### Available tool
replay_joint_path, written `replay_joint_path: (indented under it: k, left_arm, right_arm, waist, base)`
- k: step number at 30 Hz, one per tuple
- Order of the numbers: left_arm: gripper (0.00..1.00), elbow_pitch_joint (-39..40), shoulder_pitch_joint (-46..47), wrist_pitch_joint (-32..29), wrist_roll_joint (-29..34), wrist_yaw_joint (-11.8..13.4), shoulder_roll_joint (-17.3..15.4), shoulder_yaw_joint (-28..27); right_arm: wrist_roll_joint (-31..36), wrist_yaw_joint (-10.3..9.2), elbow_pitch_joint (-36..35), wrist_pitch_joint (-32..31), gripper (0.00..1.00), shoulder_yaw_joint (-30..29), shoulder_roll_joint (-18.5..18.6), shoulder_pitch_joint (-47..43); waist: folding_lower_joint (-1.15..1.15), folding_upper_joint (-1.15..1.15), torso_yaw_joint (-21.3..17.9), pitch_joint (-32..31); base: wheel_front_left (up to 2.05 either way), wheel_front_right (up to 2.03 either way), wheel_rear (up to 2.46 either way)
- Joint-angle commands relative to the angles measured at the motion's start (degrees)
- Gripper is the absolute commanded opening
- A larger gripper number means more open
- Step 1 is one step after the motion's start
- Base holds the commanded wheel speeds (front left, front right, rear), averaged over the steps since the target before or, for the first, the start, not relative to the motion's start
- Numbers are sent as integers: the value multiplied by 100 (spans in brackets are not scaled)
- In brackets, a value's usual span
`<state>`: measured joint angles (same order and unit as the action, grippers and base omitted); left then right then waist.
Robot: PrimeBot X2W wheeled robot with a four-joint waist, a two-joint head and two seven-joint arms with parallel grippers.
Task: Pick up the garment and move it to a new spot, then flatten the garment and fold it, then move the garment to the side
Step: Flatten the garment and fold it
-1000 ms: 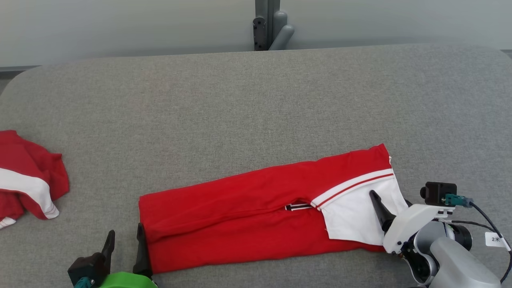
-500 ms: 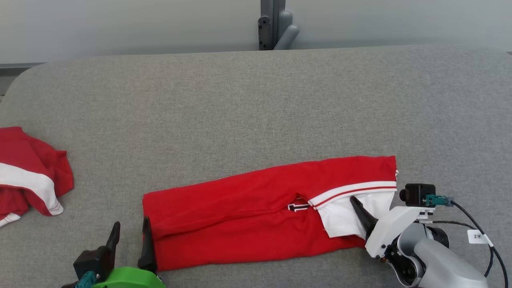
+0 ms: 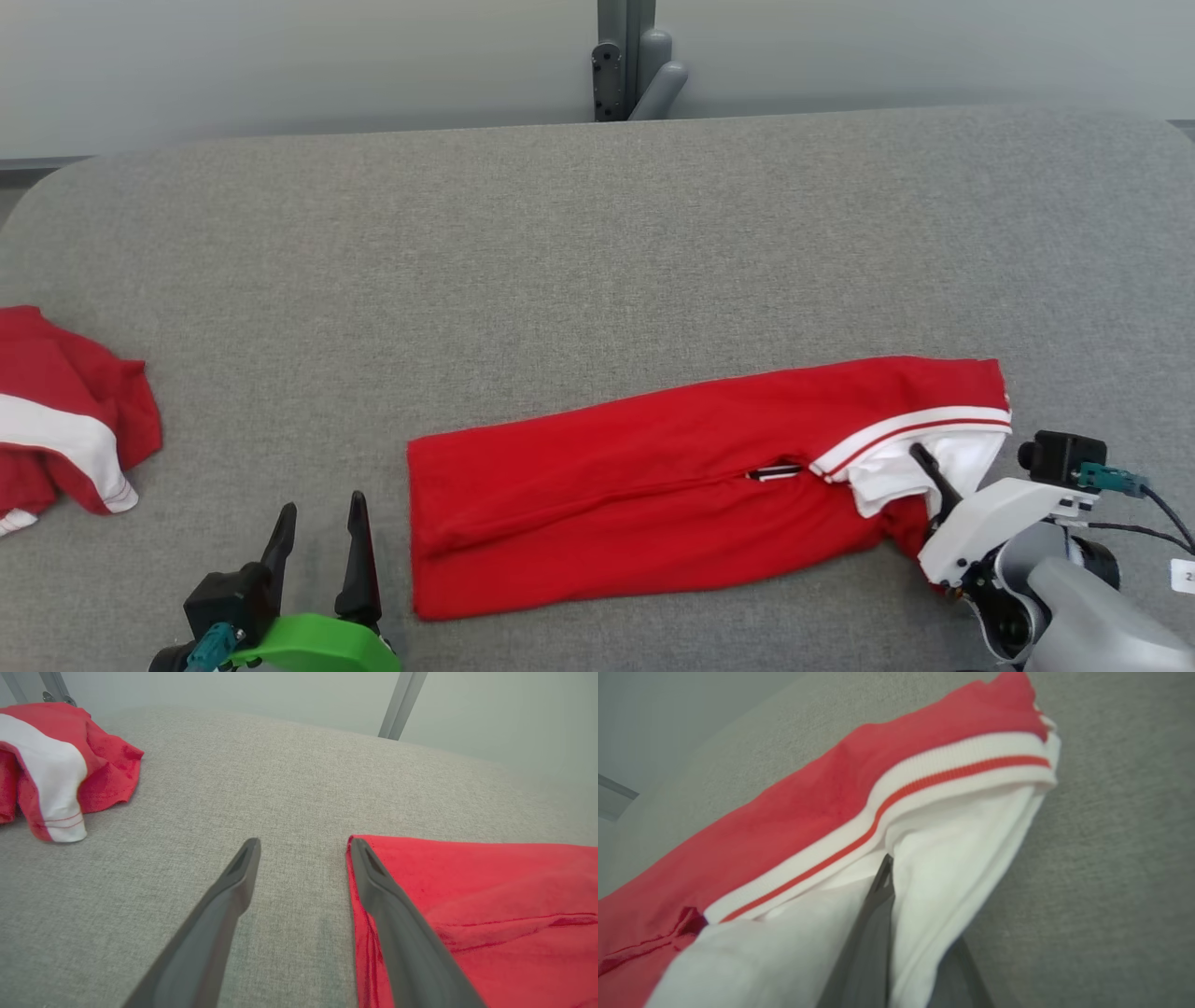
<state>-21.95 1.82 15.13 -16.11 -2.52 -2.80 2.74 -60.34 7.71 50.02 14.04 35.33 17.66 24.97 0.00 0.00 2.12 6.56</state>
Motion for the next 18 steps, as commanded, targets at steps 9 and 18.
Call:
replay_joint_path:
  k: [9, 18]
  left_arm:
    - [100, 18, 33, -1, -61, -31, -21, 120]
    - [100, -104, -103, -1, -136, -50, -21, 277]
  right_arm:
    - [459, -26, 349, 116, 0, -959, 323, 76]
    - [821, -24, -1413, -137, 0, -88, 168, -155]
  waist:
    - [0, 0, -315, -76]
    - [0, 0, -412, -231]
  base:
    - [0, 0, 0]
    - [0, 0, 0]
